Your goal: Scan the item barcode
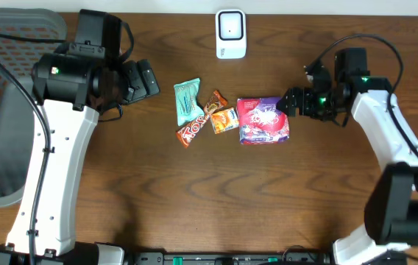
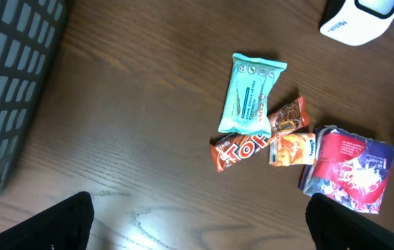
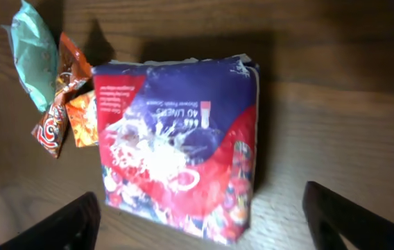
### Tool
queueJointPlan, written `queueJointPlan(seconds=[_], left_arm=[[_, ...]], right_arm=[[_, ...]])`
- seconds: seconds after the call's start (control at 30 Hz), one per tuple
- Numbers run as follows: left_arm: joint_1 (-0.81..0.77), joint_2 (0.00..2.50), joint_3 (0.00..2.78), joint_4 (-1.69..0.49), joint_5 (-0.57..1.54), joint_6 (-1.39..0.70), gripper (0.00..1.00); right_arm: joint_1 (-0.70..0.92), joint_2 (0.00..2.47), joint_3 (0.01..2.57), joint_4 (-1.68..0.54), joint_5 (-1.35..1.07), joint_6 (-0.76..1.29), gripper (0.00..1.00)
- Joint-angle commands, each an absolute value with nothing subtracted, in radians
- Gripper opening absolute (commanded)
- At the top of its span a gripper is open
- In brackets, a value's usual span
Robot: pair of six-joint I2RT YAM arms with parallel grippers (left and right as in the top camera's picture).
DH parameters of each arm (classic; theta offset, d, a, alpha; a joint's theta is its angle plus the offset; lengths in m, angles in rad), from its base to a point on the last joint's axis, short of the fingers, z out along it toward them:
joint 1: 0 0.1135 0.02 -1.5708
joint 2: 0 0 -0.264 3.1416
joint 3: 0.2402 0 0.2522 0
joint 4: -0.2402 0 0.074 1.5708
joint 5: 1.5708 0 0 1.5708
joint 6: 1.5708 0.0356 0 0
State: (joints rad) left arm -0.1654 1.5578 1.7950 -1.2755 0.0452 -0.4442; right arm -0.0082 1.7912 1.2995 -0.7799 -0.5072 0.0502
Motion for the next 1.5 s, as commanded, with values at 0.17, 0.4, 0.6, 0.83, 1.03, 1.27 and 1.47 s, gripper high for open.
queueJointPlan(seconds=[0.17, 0.4, 0.6, 0.83, 1.03, 1.27, 1.47], left_arm=[[-0.162, 1.565, 1.797, -1.276, 0.029, -0.438, 0.98], [-0.162, 1.565, 1.797, -1.276, 0.029, -0.438, 0.98], [-0.162, 1.565, 1.797, -1.276, 0.029, -0.438, 0.98], [-0.162, 1.565, 1.797, -1.276, 0.029, -0.438, 0.98], [-0.162, 1.565, 1.797, -1.276, 0.029, -0.438, 0.98], [-0.162, 1.565, 1.797, -1.276, 0.029, -0.438, 0.98], [-0.162, 1.565, 1.797, -1.276, 0.029, -0.438, 0.98]], right_arm=[[-0.021, 2.016, 1.292, -0.706, -0.754, 0.002, 0.53], [-0.024, 2.029, 1.308, -0.714, -0.75, 0.002, 0.4], [-0.036, 1.915, 1.407, -0.816, -0.62, 0.037, 0.01], [0.003, 1.739, 1.512, -0.95, -0.085, 0.185, 0.01], [0.082, 1.662, 1.509, -1.084, 0.696, 0.479, 0.01], [0.148, 1.807, 1.481, -1.149, 0.851, 0.519, 0.01], [0.233, 1.942, 1.481, -1.122, 0.709, 0.51, 0.06]])
